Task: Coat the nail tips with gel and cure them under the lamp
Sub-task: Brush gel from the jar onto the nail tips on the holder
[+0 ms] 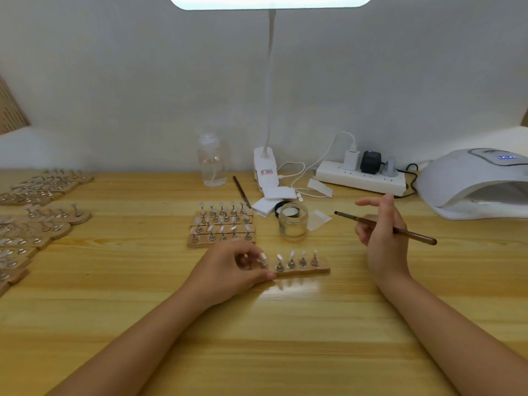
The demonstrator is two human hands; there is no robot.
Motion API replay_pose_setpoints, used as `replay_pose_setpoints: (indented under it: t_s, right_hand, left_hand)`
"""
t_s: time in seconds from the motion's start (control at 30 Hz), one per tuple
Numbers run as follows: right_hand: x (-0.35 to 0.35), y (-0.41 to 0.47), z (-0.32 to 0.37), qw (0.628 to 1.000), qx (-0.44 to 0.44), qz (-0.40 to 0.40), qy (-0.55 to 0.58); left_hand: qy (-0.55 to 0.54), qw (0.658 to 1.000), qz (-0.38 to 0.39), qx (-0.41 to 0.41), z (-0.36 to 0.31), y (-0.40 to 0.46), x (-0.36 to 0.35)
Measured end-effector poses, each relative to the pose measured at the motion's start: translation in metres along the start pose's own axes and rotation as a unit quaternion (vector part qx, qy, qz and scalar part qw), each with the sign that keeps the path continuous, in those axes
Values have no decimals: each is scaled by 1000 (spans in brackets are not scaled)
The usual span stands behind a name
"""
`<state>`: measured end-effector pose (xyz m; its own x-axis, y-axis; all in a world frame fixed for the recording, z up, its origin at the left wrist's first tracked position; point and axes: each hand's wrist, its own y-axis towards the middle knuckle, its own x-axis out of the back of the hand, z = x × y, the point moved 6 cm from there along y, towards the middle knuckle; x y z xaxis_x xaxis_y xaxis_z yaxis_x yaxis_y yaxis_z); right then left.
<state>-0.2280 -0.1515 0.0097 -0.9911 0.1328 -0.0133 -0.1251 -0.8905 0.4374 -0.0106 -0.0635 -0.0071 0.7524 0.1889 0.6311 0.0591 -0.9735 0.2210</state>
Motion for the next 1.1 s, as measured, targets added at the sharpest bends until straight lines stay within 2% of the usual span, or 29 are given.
replay_pose_setpoints:
  t_s: [0.27,0.6,0.77,0.97,1.1]
  right_hand:
    - [4,7,-7,999,-23,-11,29]
    - [-19,27,18,997,3,82,-4]
    - [-43,48,28,985,10,150,-87]
    - [-71,58,23,962,49,167,-210]
    - [-86,57,16,929,69,202,-304]
  left_hand:
    - [-11,999,-40,-5,-6,19,-17]
    - [-14,999,-39,-17,-4,18,-17]
    - [-14,999,-44,-13,-3,17,-17]
    - [-14,999,-45,-10,-2,17,-17]
    - [-18,999,-46,-11,-2,17,-17]
